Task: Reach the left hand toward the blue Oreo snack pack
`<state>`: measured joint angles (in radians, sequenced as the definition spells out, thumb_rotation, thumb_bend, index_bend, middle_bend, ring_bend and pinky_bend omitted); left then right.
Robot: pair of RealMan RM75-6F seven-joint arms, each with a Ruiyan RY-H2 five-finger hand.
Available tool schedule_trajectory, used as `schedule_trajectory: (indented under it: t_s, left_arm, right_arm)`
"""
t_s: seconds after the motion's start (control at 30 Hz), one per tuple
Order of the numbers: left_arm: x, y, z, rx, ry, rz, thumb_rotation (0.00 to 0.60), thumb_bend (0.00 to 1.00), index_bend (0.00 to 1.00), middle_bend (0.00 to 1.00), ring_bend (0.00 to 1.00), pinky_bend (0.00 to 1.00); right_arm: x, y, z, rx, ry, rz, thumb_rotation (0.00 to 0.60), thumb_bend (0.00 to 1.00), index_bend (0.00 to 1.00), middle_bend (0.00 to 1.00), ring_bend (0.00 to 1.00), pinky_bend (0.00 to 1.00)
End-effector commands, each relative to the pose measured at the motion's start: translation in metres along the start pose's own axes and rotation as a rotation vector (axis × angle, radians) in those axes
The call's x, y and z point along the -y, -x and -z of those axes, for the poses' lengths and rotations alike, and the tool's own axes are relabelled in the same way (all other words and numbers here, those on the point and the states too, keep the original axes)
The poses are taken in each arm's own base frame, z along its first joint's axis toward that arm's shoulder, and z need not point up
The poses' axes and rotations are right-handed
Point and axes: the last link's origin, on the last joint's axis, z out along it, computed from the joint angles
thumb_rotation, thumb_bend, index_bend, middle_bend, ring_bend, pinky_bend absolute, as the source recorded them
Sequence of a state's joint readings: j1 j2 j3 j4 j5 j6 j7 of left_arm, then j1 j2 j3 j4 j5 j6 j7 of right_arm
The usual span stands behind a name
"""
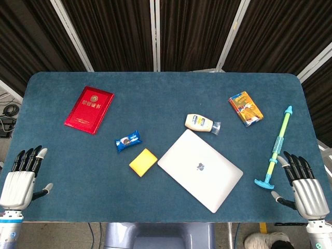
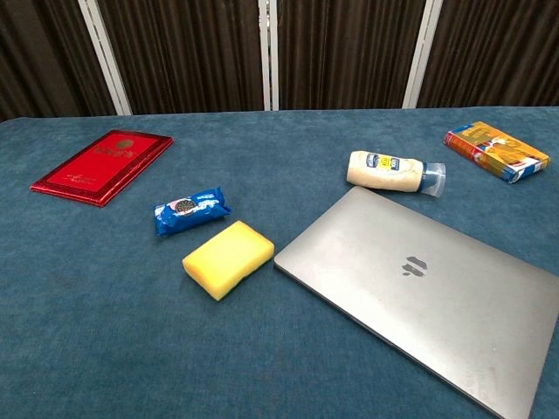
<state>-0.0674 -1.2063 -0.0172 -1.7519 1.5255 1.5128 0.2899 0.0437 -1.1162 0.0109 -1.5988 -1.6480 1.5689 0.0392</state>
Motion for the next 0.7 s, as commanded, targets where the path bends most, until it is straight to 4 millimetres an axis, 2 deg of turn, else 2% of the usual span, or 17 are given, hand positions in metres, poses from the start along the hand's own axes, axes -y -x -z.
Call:
schedule_trajectory:
  t_s: [0.03, 0.7]
  left_arm:
    - [0.0002, 0.0001, -0.0002, 0.001, -0.001, 0.000, 0.600, 0.19, 0.00, 0.00, 0.00, 0.00]
    - [-0.0010, 0.0007, -0.0013, 0.005, 0.008, 0.003, 0.600, 0.19, 0.00, 0.00, 0.00, 0.00]
  right_arm:
    - [0.0001, 0.0001, 0.0002, 0.000, 0.000, -0.001, 0.600, 0.07, 0.07, 0.00, 0.00, 0.00]
    - [0.0022, 0.0013, -0.0009, 0.000, -0.006, 0.001, 0.600, 0.06, 0.07, 0.00, 0.00, 0.00]
